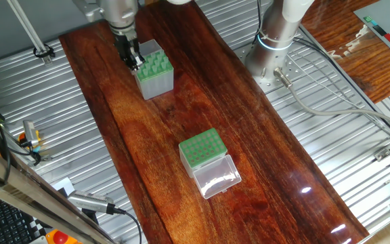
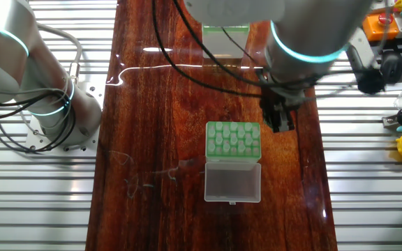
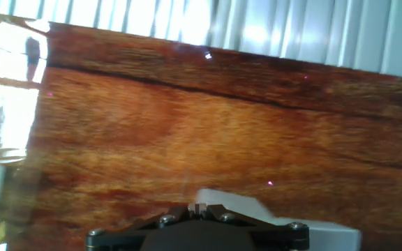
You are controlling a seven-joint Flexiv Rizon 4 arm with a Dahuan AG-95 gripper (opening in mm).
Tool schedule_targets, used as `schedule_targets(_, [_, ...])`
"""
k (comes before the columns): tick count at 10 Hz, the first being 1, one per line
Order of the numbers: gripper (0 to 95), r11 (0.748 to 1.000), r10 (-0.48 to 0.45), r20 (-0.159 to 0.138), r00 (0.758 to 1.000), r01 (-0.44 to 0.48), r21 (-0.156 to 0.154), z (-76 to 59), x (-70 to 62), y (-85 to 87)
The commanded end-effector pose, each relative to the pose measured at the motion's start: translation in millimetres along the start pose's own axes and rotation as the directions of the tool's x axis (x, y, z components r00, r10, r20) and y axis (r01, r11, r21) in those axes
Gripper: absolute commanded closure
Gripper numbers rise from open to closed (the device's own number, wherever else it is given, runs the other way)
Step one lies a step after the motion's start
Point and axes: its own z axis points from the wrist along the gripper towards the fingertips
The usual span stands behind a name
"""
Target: Transfer all large pipette tips from one holder to another
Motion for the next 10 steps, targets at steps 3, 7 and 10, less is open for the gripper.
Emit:
schedule_targets(3, [95.0, 0.999, 0.038, 0.015, 0.999, -0.039, 0.021, -5.2, 5.5, 1.3])
schedule_targets(7, [95.0, 0.978, 0.206, 0.018, 0.978, -0.206, 0.018, -6.8, 6.0, 0.0])
schedule_targets(10, [95.0, 0.967, 0.256, 0.013, 0.967, -0.256, 0.005, -7.9, 3.6, -0.5])
